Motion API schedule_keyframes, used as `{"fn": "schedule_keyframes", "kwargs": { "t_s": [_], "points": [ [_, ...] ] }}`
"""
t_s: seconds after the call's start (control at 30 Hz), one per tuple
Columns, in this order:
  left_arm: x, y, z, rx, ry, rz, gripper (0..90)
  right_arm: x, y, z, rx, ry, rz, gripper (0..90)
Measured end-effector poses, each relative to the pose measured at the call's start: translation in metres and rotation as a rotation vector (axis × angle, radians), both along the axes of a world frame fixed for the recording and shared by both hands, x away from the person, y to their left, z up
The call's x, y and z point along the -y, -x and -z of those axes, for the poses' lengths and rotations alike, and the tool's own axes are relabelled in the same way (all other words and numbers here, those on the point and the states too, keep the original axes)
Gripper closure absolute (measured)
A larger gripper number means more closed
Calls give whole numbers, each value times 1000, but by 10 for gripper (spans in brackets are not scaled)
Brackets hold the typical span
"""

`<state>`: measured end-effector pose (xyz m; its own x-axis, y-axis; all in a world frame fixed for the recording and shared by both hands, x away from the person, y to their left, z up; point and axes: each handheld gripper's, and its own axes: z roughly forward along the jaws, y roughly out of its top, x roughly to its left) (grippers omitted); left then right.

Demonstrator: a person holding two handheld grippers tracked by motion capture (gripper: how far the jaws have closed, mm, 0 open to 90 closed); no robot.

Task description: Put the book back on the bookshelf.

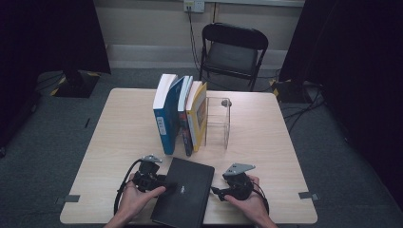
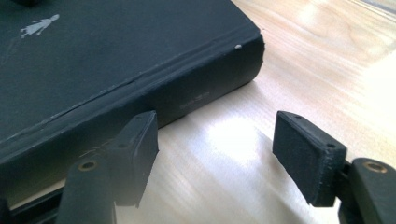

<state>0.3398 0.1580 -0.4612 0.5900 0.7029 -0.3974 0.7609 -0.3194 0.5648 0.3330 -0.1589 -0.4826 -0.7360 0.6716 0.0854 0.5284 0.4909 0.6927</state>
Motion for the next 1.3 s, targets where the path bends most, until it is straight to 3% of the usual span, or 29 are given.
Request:
{"fn": "schedule_keyframes", "kwargs": {
  "t_s": [0.17, 0.27, 0.43, 0.67, 0.9, 1.13, 1.3],
  "points": [
    [-6, 8, -2, -13, -21, 5, 412, -7, -5, 0, 19, 23, -3, 307],
    [-12, 11, 0, -18, -6, 3, 407, -13, -9, 1, 29, 30, -4, 309],
    [-13, 10, 3, -16, 15, -9, 371, -16, -10, 2, 40, 22, 3, 326],
    [-7, 0, 6, -56, 29, -44, 318, -14, -8, 4, 40, 8, 10, 327],
    [-9, 1, 6, -28, 30, -25, 328, -13, -10, 5, 31, 2, 13, 309],
    [-12, 3, 0, -17, 68, -42, 344, -14, -10, 5, 33, 3, 13, 311],
    [-13, 4, -2, -15, 71, -44, 344, -14, -10, 5, 35, 4, 12, 312]
  ]
}}
